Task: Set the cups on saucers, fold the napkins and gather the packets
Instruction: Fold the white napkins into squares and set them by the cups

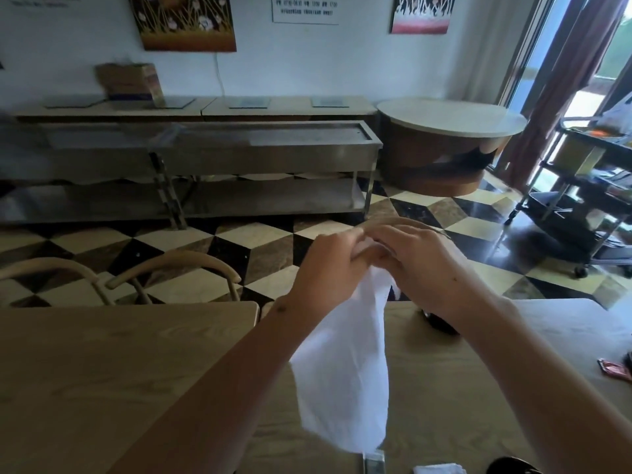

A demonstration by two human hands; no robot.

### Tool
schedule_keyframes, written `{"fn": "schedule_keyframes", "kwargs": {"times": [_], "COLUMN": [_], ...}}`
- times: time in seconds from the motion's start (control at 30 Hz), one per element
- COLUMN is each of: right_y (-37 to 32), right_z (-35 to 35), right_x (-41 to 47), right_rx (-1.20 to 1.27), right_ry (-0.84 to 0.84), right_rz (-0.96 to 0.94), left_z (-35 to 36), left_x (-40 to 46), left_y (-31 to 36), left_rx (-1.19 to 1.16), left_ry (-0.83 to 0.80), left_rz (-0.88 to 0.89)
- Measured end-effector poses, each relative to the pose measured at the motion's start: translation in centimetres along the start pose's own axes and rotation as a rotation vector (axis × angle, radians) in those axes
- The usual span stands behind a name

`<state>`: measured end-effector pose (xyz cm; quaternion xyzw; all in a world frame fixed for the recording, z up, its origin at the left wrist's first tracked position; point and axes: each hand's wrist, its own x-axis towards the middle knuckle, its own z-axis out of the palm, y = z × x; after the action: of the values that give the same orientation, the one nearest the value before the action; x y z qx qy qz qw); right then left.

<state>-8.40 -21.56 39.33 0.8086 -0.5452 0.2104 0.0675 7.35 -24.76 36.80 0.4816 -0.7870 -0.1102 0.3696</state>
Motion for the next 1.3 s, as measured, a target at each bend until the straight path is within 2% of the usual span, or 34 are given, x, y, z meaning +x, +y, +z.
{"fn": "schedule_keyframes", "kwargs": {"times": [0.07, 0.17, 0.23, 0.33, 0.4, 0.57, 0.67, 0.77, 0.83, 0.93, 1.07, 1.17, 1.3], "right_y": [1.7, 5.4, 8.0, 11.3, 12.7, 14.7, 14.9, 14.9, 14.9, 14.2, 12.1, 10.2, 8.3], "right_z": [0.8, 2.3, 3.6, 6.2, 7.3, 6.9, 6.5, 6.6, 7.6, 10.3, 15.3, 19.3, 23.8], "right_x": [0.7, 1.6, 3.1, 5.6, 6.8, 9.2, 9.0, 7.7, 6.4, 3.1, -3.4, -8.8, -15.8], "right_rx": [-0.030, 0.117, 0.116, 0.035, 0.036, -0.018, -0.046, -0.105, -0.127, -0.102, -0.013, 0.032, 0.070], "right_ry": [-0.077, 0.041, 0.068, 0.033, -0.025, 0.033, 0.139, 0.145, 0.081, -0.130, -0.210, -0.282, -0.496], "right_rz": [-0.018, -0.031, 0.046, 0.174, 0.223, 0.336, 0.283, 0.213, 0.216, 0.215, 0.215, 0.304, 0.414], "left_z": [0.3, 0.9, 1.3, 1.5, 1.3, -0.9, -2.0, -2.2, -1.5, 0.4, 4.1, 6.8, 8.9], "left_x": [-0.4, -0.2, 0.7, 2.8, 4.7, 8.3, 8.2, 6.3, 4.3, 0.0, -7.3, -13.1, -20.3], "left_y": [-1.9, -6.0, -9.5, -13.4, -14.4, -13.8, -13.4, -14.4, -15.5, -17.8, -21.4, -22.7, -22.8], "left_rx": [-0.044, -0.073, 0.015, 0.212, 0.334, 0.395, 0.429, 0.428, 0.447, 0.520, 0.587, 0.518, 0.510], "left_ry": [-0.043, -0.325, -0.394, -0.322, -0.241, 0.042, 0.100, 0.102, 0.054, -0.063, -0.289, -0.435, -0.633], "left_rz": [-0.029, -0.105, -0.154, -0.325, -0.363, -0.233, -0.149, -0.158, -0.152, -0.151, -0.262, -0.341, -0.397]}}
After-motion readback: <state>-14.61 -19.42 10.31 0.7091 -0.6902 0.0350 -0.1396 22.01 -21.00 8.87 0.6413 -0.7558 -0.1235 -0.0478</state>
